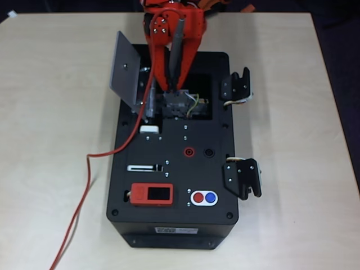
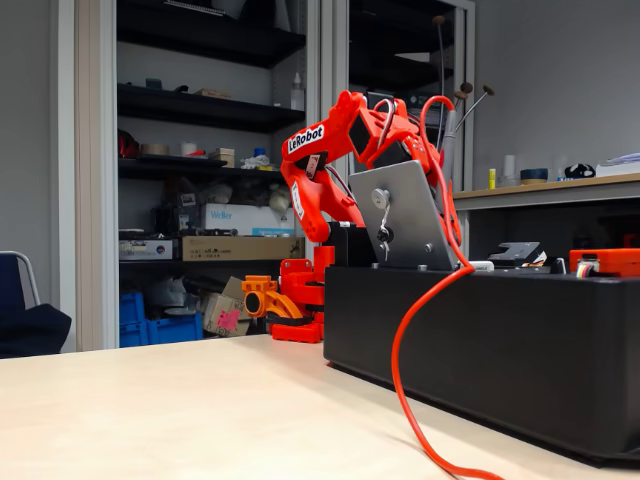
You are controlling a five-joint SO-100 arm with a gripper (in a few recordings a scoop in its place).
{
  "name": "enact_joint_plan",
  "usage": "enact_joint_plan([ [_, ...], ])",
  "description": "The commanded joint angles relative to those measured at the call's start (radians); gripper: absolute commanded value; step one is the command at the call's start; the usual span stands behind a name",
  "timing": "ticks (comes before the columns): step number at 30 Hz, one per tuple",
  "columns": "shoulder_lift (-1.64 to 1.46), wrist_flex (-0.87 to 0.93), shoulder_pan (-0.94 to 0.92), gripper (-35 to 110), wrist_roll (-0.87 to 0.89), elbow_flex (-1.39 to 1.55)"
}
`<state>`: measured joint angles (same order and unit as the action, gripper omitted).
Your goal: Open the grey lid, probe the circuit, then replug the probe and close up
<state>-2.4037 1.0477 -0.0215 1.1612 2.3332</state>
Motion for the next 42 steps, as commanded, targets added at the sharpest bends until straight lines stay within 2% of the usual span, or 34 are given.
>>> enact_joint_plan([
  [1,-0.025,0.006,0.003,0,0.020,0.020],
  [14,-0.029,0.017,0.002,0,0.018,-0.003],
  [27,0.175,0.169,0.025,0,0.035,-0.430],
  [42,0.344,0.124,0.140,0,0.167,-0.701],
])
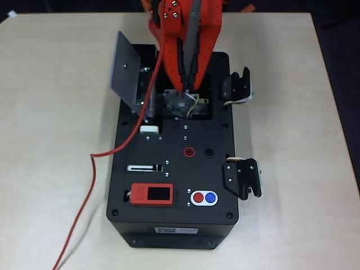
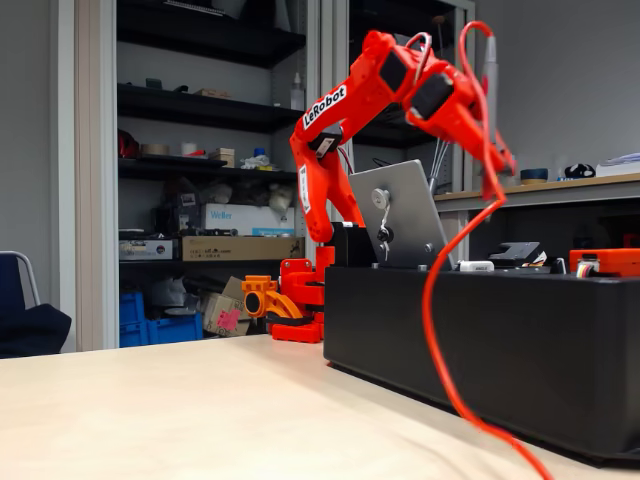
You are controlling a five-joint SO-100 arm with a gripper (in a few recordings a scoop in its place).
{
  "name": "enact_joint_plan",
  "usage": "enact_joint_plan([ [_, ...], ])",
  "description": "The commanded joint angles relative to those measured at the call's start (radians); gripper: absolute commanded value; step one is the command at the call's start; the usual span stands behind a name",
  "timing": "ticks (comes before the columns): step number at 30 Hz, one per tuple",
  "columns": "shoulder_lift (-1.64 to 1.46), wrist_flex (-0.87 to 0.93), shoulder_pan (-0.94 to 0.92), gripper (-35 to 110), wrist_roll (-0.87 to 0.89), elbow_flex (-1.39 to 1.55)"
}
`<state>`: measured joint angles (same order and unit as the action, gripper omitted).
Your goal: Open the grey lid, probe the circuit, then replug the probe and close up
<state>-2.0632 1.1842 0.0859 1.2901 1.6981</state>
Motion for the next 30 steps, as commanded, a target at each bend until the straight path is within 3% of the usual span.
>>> enact_joint_plan([
  [1,0.015,-0.018,0.040,0,0.051,-0.075],
  [30,0.400,-0.161,0.095,0,0.118,-0.327],
])
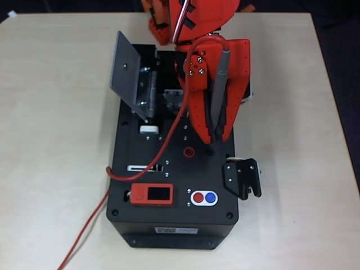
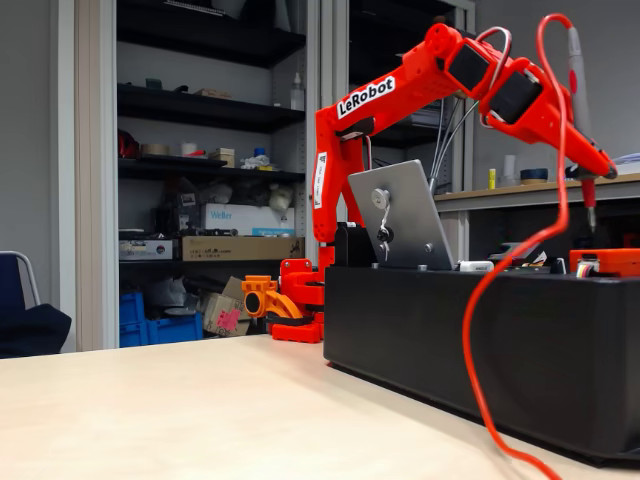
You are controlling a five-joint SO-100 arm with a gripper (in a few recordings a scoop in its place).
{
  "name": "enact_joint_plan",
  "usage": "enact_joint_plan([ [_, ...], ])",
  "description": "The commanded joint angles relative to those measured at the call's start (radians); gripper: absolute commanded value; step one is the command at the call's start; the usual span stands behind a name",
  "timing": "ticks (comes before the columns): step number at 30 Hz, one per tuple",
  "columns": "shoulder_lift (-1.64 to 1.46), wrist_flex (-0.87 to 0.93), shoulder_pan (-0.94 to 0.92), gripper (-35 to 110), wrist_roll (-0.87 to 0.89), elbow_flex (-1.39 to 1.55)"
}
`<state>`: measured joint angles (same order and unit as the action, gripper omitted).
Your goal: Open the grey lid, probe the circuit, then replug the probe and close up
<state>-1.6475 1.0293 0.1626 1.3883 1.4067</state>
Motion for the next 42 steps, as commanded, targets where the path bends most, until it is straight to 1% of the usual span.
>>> enact_joint_plan([
  [1,-0.012,-0.012,0.018,0,0.020,-0.031],
  [18,-0.071,-0.115,0.034,0,0.028,0.130],
  [42,-0.121,-0.107,0.029,0,0.012,0.173],
])
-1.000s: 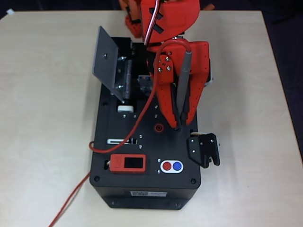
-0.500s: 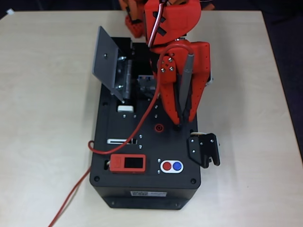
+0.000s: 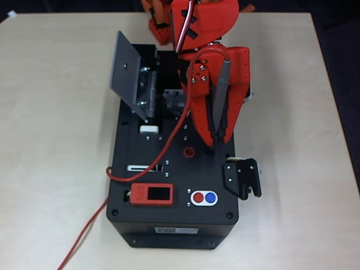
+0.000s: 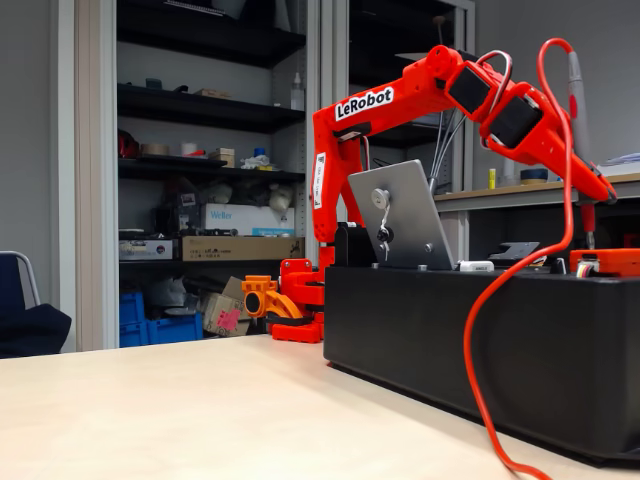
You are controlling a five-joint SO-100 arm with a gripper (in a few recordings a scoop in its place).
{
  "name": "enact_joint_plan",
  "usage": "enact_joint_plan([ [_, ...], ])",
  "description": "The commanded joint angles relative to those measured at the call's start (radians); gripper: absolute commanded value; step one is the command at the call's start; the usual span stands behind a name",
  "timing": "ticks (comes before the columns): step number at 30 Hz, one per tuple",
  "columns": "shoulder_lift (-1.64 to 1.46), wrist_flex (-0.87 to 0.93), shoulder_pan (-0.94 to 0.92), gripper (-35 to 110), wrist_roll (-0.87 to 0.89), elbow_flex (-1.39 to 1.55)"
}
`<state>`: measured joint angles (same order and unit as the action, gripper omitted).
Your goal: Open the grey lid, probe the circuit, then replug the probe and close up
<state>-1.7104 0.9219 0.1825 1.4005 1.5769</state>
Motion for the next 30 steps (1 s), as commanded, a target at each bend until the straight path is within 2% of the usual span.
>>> enact_joint_plan([
  [1,-0.058,-0.002,0.009,0,0.000,0.005],
  [30,-0.063,-0.071,0.009,0,0.002,0.074],
])
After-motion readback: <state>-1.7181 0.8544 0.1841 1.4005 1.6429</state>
